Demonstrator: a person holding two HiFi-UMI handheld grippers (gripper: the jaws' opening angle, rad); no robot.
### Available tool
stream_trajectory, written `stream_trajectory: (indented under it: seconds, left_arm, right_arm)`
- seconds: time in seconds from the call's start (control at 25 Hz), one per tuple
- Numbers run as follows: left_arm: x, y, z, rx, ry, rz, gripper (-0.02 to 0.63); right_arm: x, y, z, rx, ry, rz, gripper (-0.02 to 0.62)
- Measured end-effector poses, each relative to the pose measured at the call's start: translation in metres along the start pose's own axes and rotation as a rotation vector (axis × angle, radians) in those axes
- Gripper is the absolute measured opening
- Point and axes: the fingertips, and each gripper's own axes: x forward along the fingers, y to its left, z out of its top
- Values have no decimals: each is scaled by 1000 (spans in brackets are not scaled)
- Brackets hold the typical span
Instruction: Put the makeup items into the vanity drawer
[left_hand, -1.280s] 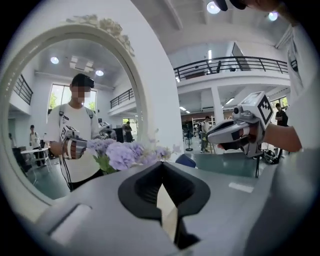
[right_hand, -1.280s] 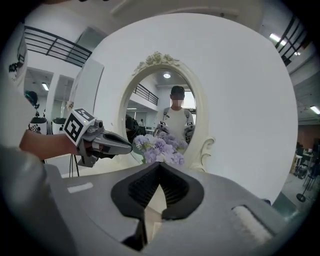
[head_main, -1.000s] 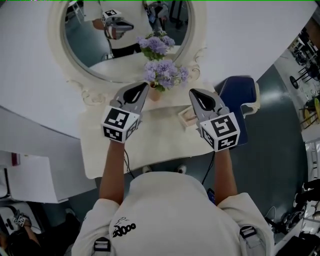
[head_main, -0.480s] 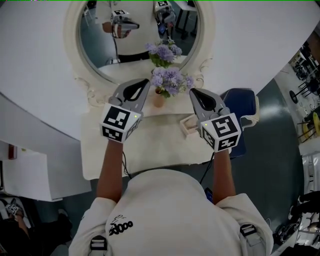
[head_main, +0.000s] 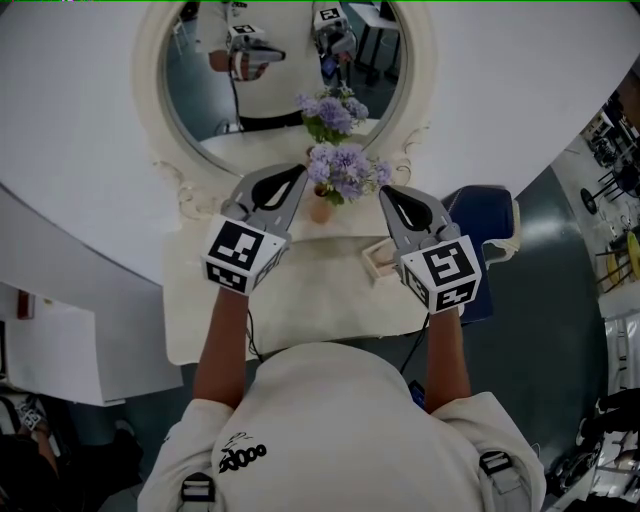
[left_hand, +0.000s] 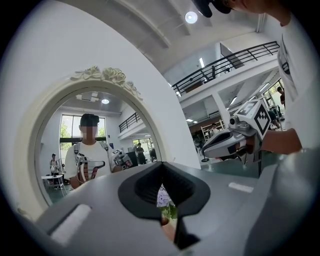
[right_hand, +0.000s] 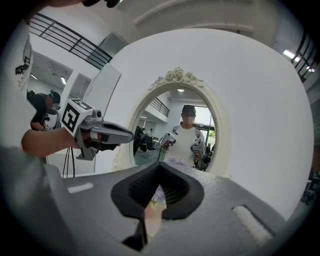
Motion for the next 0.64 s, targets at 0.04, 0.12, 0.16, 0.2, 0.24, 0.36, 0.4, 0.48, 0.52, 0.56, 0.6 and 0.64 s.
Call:
stream_trajectory:
  seconds: [0.04, 0.12, 0.16, 0.2, 0.24, 0.36, 0.4, 0.48, 0.52, 0.56, 0.6, 0.64]
  left_arm:
    - [0, 0, 0, -1, -1, -4, 17]
    - [1, -1, 1, -2, -3, -10, 17]
    - [2, -1, 1, -3, -4, -11, 17]
    - [2, -1, 2, -5, -5, -13, 17]
    - [2, -2, 1, -7, -6, -13, 17]
    - [3, -3, -1, -11, -6, -17, 17]
    - [3, -3, -1, -12, -5, -18, 17]
    - [3, -3, -1, -13, -5, -19, 17]
    - [3, -3, -1, -14, -4, -19, 17]
    - [4, -2, -1, -15, -4, -19, 17]
    - [4, -2, -1, -16, -3, -19, 17]
    - [5, -2, -1, -17, -3, -19, 17]
  right_arm:
    - [0, 0, 0, 1, 0, -2, 2]
    - [1, -1, 0, 2, 1, -5, 2]
    - [1, -1, 1, 3, 1, -5, 2]
    - [1, -1, 1, 3, 1, -5, 2]
    - [1, -1, 1, 4, 1, -5, 2]
    - [1, -1, -1, 7, -1, -6, 2]
    - [1, -1, -1, 7, -1, -7, 2]
    - [1, -1, -1, 8, -2, -7, 2]
    - [2, -1, -1, 8, -2, -6, 2]
    - [2, -1, -1, 9, -2, -4, 2]
    - [2, -1, 0, 9, -1, -2, 2]
    - [2, -1, 0, 10, -1, -1, 2]
